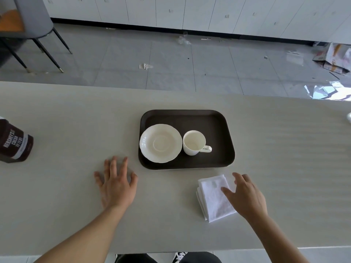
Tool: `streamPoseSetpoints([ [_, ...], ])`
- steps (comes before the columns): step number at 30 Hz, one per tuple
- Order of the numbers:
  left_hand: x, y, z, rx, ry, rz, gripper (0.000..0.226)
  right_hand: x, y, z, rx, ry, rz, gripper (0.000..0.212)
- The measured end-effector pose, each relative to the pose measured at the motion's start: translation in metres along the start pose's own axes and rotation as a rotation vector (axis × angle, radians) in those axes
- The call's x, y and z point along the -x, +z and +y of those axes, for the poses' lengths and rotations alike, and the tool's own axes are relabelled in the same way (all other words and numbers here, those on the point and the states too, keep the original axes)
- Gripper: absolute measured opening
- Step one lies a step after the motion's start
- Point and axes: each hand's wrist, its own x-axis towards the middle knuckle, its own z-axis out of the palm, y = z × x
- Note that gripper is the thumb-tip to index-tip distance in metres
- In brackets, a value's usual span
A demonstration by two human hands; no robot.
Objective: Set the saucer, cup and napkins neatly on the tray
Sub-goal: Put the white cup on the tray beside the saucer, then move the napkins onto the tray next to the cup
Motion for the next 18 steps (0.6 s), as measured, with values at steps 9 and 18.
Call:
streamPoseSetpoints([
  [9,-0.0004,0.0008,0.0004,0.018,0.004,0.025,0.060,0.0110,0.0016,-0.0007,0.057,0.090,-0.121,0.045],
  [18,-0.0001,0.0022,-0.0006,0.015,0.008,0.031,0.060,0.0087,-0.0020,-0.0026,-0.181,0.092,-0.131,0.024],
])
